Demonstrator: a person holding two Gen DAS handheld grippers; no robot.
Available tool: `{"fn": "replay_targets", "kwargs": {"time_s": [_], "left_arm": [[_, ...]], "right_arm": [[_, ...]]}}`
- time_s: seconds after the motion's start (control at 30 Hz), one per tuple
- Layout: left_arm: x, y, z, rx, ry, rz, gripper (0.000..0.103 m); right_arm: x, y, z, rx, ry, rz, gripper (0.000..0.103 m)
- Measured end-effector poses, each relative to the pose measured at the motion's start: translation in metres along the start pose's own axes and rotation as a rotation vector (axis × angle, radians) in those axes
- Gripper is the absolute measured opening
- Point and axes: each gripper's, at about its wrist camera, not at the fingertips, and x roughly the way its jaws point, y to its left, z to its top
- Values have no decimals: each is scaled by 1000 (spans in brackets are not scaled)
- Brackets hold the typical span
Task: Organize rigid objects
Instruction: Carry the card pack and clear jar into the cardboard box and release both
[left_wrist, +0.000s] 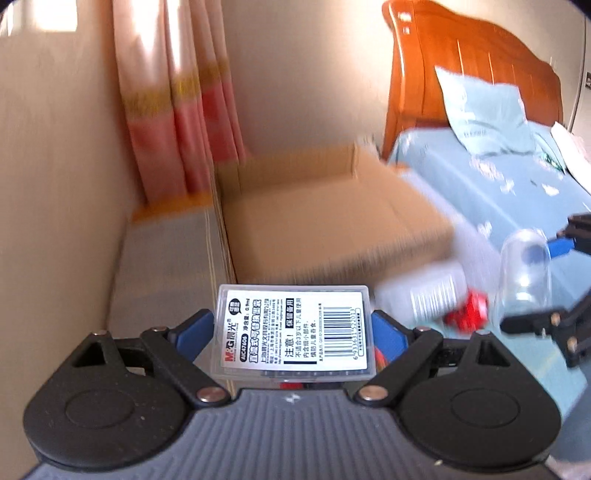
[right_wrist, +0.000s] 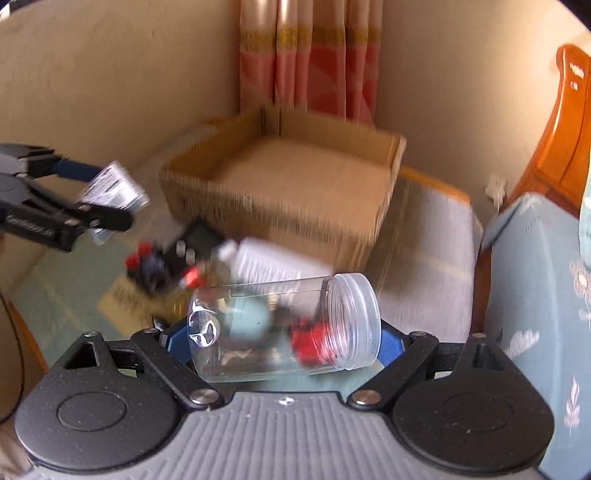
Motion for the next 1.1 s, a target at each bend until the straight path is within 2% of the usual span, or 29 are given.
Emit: {"fn": "replay_targets", "kwargs": {"time_s": [0.2,0.37,0.43,0.5,0.73,0.9,1.1], "left_arm": [[44,-5,67,33,-37,31,90],[89,-9,89,40,-26,84,93],[95,-8,85,32,-12,109,93],[89,-4,75,27,-22,93,93],[39,7,32,-65,-54,125,101],[14,3,-2,-96,-55,130,101],[1,1,-31,-119,-21,134,101]], "right_arm": [[5,-11,41,1,-57,-9,95],[13,-16,61,16,-81,-15,95],[16,-17,65,18,-79,-17,95],[21,-18,70,10,-78,-27,95],[42,-27,99,33,-62,-29,95],[78,-28,137,19,-26,-53,95],[132,-36,175,71,16,-93,97]]}}
